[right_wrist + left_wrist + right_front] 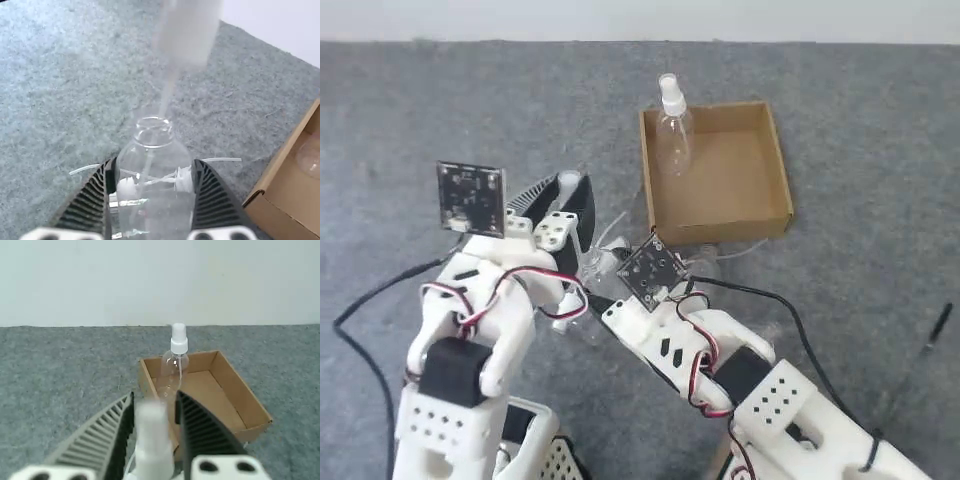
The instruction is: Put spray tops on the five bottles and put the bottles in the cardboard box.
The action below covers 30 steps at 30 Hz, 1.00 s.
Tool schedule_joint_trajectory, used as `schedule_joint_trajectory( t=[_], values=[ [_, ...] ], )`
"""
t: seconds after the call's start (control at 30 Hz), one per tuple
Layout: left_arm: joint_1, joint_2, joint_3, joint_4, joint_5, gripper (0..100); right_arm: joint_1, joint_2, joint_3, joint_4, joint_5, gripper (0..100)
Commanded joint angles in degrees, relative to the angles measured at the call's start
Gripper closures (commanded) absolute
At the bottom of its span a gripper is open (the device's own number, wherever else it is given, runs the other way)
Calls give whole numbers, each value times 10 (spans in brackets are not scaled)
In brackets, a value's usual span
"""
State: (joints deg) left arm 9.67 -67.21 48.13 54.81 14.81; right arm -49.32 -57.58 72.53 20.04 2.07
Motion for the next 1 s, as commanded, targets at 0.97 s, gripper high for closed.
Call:
schedule_joint_trajectory(
  t=[0.97],
  values=[
    [-21,210,-71,98,-121,852,-3,-1,-9,-15,-8,992]
  ],
)
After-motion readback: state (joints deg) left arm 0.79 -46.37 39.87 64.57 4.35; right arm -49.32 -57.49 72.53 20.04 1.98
